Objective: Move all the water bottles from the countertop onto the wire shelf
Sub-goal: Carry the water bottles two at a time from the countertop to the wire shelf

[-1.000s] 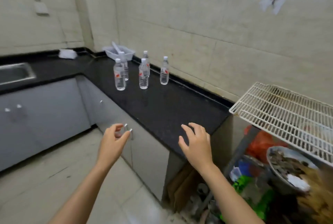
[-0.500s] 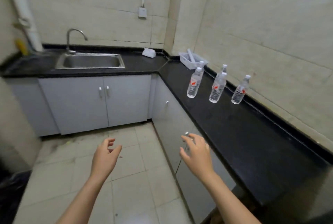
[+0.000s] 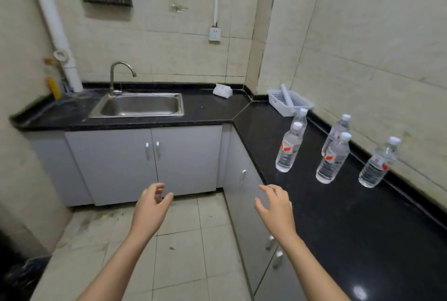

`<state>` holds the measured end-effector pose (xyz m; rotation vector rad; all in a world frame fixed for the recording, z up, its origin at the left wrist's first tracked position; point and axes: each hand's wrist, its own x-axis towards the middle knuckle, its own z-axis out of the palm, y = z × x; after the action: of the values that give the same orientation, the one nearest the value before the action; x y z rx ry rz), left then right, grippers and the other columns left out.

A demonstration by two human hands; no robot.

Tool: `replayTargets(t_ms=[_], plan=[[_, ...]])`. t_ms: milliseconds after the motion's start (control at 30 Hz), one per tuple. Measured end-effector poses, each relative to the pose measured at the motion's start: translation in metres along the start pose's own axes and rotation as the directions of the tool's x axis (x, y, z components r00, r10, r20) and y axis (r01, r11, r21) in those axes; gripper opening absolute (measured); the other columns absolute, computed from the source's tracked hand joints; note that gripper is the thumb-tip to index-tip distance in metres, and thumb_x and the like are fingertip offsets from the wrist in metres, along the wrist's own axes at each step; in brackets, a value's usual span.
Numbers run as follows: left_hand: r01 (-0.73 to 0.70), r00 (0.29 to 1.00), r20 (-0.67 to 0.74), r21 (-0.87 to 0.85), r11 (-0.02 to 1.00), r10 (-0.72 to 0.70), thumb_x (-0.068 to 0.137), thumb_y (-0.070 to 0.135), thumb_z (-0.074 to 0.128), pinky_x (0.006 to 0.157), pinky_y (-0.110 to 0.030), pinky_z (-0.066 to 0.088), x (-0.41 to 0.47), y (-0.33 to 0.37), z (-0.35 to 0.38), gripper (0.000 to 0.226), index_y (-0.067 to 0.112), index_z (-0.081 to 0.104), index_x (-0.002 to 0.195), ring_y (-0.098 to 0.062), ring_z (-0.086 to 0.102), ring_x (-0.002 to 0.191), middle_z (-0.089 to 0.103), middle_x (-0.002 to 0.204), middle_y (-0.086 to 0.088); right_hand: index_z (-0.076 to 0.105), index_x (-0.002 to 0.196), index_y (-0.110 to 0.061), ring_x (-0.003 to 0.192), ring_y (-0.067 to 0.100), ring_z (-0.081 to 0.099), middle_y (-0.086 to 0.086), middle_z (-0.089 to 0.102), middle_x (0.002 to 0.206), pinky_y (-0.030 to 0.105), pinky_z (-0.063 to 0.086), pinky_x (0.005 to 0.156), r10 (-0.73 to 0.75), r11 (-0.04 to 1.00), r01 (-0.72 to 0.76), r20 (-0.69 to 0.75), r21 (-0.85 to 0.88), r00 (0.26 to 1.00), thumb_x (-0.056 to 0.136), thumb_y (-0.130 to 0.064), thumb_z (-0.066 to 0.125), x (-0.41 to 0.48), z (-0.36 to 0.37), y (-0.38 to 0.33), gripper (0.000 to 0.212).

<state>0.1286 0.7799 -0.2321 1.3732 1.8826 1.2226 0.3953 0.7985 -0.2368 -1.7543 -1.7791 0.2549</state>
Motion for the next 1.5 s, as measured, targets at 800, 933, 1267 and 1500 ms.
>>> replayTargets(t_ms=[800, 933, 1267, 1500], plan=[[0.112, 0.962, 0.241, 0.077, 0.991, -0.128, 0.086, 0.011, 0.058, 0.088, -0.041, 0.041, 0.344, -0.059, 0.122, 0.031, -0.001, 0.054, 0.115, -0.023, 0.049, 0.094, 0.056, 0.12, -0.02, 0.039, 0.135, -0.006, 0.129, 0.034, 0.036, 0.02, 0.042, 0.138, 0.042, 0.032, 0.104, 0.647, 0.759, -0.603, -0.186, 0.246, 0.739, 0.083, -0.014, 0.062, 0.237, 0.113, 0.062, 0.057], [0.075, 0.934, 0.339, 0.122, 0.99, -0.112, 0.088, 0.013, 0.056, 0.089, -0.041, 0.042, 0.396, -0.048, 0.158, 0.032, 0.0, 0.053, 0.116, -0.026, 0.051, 0.098, 0.055, 0.122, -0.02, 0.039, 0.133, -0.005, 0.127, 0.036, 0.036, 0.023, 0.044, 0.135, 0.043, 0.031, 0.104, 0.762, 0.648, -0.709, -0.242, 0.278, 0.601, 0.081, -0.013, 0.066, 0.241, 0.12, 0.075, 0.06], [-0.064, 0.76, 0.65, 0.045, 0.997, 0.02, 0.088, 0.015, 0.055, 0.085, -0.032, 0.04, 0.418, 0.025, 0.318, 0.032, 0.002, 0.052, 0.118, -0.019, 0.05, 0.093, 0.055, 0.119, -0.018, 0.027, 0.14, -0.007, 0.132, 0.035, 0.029, 0.021, 0.037, 0.141, 0.045, 0.025, 0.108, 0.784, 0.598, -0.708, -0.459, 0.376, 0.419, 0.071, -0.015, 0.076, 0.289, 0.106, 0.117, 0.086], [-0.189, 0.619, 0.764, -0.08, 0.979, 0.181, 0.085, 0.019, 0.06, 0.085, -0.032, 0.044, 0.436, 0.102, 0.416, 0.031, 0.01, 0.055, 0.115, -0.018, 0.052, 0.091, 0.055, 0.105, -0.006, 0.027, 0.14, -0.014, 0.132, 0.027, 0.034, 0.013, 0.038, 0.141, 0.038, 0.029, 0.109, 0.82, 0.561, -0.613, -0.472, 0.556, 0.323, 0.051, -0.014, 0.088, 0.327, 0.105, 0.138, 0.109]])
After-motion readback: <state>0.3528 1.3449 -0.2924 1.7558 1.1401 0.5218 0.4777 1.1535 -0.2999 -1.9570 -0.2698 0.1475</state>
